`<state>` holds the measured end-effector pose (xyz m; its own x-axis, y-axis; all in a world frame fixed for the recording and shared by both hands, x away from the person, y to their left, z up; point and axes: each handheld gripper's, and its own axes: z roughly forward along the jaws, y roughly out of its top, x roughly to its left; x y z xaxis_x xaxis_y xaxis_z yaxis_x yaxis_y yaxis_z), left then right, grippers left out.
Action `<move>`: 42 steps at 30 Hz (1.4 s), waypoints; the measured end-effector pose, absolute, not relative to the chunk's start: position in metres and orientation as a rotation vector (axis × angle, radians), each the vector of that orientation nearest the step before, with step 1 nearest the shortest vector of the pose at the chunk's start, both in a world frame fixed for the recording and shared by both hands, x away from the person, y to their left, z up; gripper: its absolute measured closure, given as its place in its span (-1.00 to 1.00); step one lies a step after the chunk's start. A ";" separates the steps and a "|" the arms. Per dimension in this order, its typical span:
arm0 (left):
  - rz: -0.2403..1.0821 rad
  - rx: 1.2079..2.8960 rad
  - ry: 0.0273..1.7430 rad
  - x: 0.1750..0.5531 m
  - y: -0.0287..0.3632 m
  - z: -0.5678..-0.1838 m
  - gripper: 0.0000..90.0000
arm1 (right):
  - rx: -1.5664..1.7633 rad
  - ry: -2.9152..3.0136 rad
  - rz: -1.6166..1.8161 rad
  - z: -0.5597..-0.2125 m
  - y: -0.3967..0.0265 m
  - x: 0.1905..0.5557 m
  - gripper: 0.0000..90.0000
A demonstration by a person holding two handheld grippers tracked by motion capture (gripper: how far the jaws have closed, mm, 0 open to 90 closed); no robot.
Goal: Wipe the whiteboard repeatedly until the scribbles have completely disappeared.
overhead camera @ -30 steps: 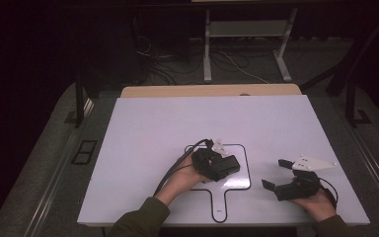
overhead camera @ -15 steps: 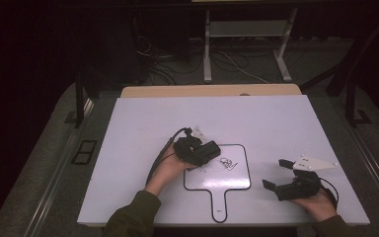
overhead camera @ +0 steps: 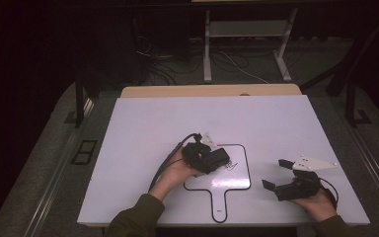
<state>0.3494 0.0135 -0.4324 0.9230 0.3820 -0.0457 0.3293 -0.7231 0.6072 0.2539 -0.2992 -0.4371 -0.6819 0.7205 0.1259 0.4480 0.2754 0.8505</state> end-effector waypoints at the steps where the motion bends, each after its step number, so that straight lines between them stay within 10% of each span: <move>1: 0.104 2.442 0.485 0.347 0.011 -0.432 -0.13 | 1.075 2.263 1.365 -0.437 -0.299 0.254 -1.00; 21: 0.163 2.387 0.692 0.379 0.061 -0.433 -0.13 | 1.079 2.263 1.365 -0.437 -0.300 0.253 -1.00; 42: 0.110 2.454 0.497 0.341 0.025 -0.431 -0.13 | 1.081 2.261 1.366 -0.437 -0.300 0.254 -1.00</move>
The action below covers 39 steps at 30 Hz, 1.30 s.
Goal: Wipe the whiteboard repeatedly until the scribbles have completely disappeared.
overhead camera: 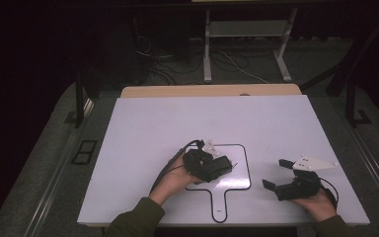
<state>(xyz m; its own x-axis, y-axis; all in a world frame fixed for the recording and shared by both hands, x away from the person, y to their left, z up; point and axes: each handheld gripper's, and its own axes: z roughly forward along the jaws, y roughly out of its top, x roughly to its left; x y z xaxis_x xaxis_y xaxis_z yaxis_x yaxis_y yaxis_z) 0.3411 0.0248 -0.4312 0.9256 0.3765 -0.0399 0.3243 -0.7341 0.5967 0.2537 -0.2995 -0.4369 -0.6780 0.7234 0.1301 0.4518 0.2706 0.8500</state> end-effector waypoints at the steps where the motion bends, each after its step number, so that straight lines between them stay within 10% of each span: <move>1: 0.117 2.450 0.518 0.345 0.030 -0.431 -0.13 | 1.080 2.261 1.366 -0.437 -0.300 0.254 -1.00; 10: 0.167 2.392 0.699 0.372 0.074 -0.432 -0.13 | 1.079 2.262 1.365 -0.437 -0.300 0.254 -1.00; 26: 0.090 2.466 0.481 0.336 0.027 -0.430 -0.13 | 1.075 2.262 1.363 -0.437 -0.299 0.254 -1.00; 39: 0.183 2.381 0.750 0.376 0.085 -0.431 -0.13 | 1.079 2.262 1.363 -0.437 -0.300 0.254 -1.00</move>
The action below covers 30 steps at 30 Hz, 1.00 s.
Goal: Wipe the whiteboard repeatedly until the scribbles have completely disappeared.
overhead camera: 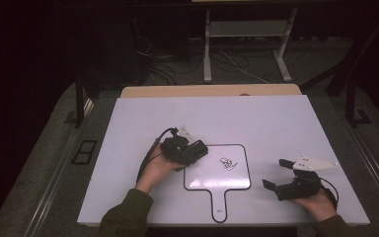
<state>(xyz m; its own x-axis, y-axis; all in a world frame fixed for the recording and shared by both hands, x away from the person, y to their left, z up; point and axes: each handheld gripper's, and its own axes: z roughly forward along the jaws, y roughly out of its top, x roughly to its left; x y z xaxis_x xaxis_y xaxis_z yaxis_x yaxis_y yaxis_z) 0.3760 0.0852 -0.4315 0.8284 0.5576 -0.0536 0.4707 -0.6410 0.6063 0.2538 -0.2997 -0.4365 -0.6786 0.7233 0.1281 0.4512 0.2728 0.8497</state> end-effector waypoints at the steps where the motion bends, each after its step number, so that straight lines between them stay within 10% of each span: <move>1: 0.184 2.382 0.750 0.376 0.085 -0.431 -0.13 | 1.077 2.262 1.364 -0.437 -0.300 0.254 -1.00; 30: 0.142 2.449 0.622 0.353 0.063 -0.430 -0.13 | 1.077 2.260 1.365 -0.436 -0.300 0.254 -1.00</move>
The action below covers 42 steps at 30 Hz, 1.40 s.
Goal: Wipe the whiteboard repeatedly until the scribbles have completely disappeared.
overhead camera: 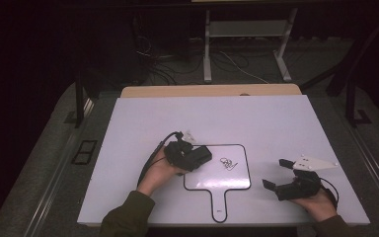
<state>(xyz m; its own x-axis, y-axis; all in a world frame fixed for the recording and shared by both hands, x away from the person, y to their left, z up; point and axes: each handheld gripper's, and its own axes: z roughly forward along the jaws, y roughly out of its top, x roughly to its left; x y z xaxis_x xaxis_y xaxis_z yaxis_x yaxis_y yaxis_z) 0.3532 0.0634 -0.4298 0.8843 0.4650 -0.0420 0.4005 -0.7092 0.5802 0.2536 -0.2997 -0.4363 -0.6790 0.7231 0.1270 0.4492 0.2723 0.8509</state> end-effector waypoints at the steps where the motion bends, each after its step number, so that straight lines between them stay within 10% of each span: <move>1: 0.136 2.452 0.611 0.350 0.060 -0.430 -0.13 | 1.077 2.261 1.364 -0.436 -0.300 0.254 -1.00; 42: 0.049 2.492 0.357 0.363 -0.035 -0.430 -0.13 | 1.083 2.261 1.371 -0.437 -0.301 0.254 -1.00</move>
<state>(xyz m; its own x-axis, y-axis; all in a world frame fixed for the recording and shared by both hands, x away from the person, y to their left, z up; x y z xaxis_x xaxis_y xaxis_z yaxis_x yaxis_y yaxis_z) 0.3628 -0.0346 -0.4304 0.9628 0.2658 -0.0481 0.2432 -0.7755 0.5827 0.2543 -0.3012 -0.4368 -0.6784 0.7223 0.1344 0.4529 0.2671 0.8506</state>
